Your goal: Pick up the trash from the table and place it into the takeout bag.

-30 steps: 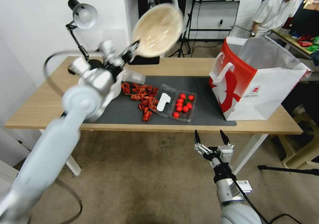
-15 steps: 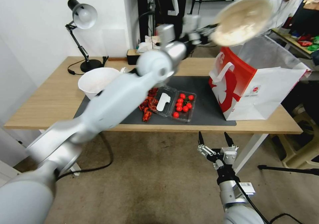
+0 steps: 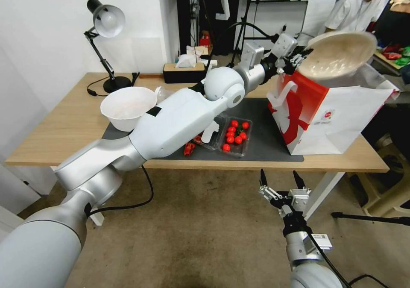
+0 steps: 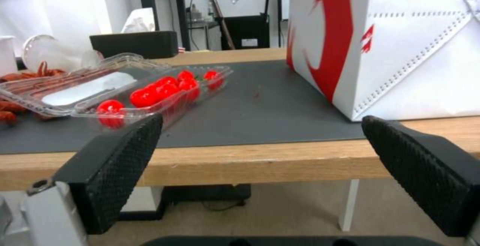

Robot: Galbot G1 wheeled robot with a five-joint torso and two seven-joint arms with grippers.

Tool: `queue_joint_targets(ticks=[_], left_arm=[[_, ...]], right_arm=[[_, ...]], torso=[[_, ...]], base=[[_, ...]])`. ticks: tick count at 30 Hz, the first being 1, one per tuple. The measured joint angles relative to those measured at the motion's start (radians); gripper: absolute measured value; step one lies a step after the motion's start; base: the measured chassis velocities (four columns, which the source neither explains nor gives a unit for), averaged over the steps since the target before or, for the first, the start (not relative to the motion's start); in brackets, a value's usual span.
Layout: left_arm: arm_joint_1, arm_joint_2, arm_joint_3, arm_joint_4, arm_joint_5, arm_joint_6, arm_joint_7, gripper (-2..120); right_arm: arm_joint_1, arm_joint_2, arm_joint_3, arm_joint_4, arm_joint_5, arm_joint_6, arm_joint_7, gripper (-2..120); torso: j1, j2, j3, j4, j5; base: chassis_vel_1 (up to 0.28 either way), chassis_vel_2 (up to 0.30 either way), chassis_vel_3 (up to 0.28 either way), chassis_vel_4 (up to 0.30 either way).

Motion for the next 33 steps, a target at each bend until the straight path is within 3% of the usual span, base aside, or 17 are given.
queue_joint_targets(ticks=[7,9,17,19,24,26,28,30,31,33], left_arm=[[0.001,0.013,-0.014,-0.027,-0.03,-0.002,-0.039,53],[0.033,0.054,-0.028,-0.066,-0.055,0.0,-0.065,65],[0.179,0.201,-0.091,-0.191,-0.069,-0.008,-0.082,89],[0.292,0.265,-0.157,-0.271,-0.048,-0.01,-0.087,98],[0.402,0.329,-0.217,-0.353,-0.021,-0.028,-0.107,100],[0.523,0.4,-0.286,-0.438,0.025,-0.051,-0.122,100],[0.571,0.42,-0.318,-0.463,0.044,-0.054,-0.127,100],[0.7,0.455,-0.417,-0.516,0.11,-0.051,-0.144,100],[0.7,0.455,-0.417,-0.516,0.11,-0.051,-0.144,100],[0.868,0.474,-0.571,-0.575,0.187,-0.03,-0.174,100]], right_arm=[[0.002,0.0,-0.005,0.0,0.0,0.005,-0.006,100],[0.003,0.0,-0.006,0.001,0.0,0.005,-0.008,100],[0.007,0.001,-0.008,0.002,0.0,0.005,-0.011,100],[0.011,0.004,-0.013,0.001,0.0,0.005,-0.011,100],[0.013,0.004,-0.018,0.0,-0.002,0.005,-0.011,100],[0.012,0.003,-0.024,0.0,-0.004,0.005,-0.012,100],[0.012,0.003,-0.026,0.0,-0.004,0.005,-0.012,100],[0.013,0.003,-0.027,0.001,-0.005,0.005,-0.014,100],[0.013,0.003,-0.027,0.001,-0.005,0.005,-0.014,100],[0.012,0.001,-0.028,0.006,-0.005,0.005,-0.016,100]], torso=[[0.0,0.0,0.0,-0.0004,0.0001],[0.0,0.0,0.0,-0.0004,0.0001],[0.0,0.0,0.0,-0.0001,-0.0002],[0.0,0.0,0.0,-0.0001,-0.0004],[0.0,0.0,0.0,0.0002,-0.0005],[0.0,0.0,0.0,-0.0002,0.0],[0.0,0.0,0.0,-0.0002,-0.0002],[0.0,0.0,0.0,-0.0003,-0.0002],[0.0,0.0,0.0,-0.0003,-0.0002],[0.0,0.0,0.0,0.0,-0.0002]], base=[[0.0,0.0,0.0,0.0],[0.0,0.0,0.0,0.0],[0.0,0.0,0.0,0.0],[0.0,0.0,0.0,0.0],[0.0,0.0,0.0,0.0],[0.0,0.0,0.0,0.0],[0.0,0.0,0.0,0.0],[0.0,0.0,0.0,0.0],[0.0,0.0,0.0,0.0],[0.0,0.0,0.0,0.0]])
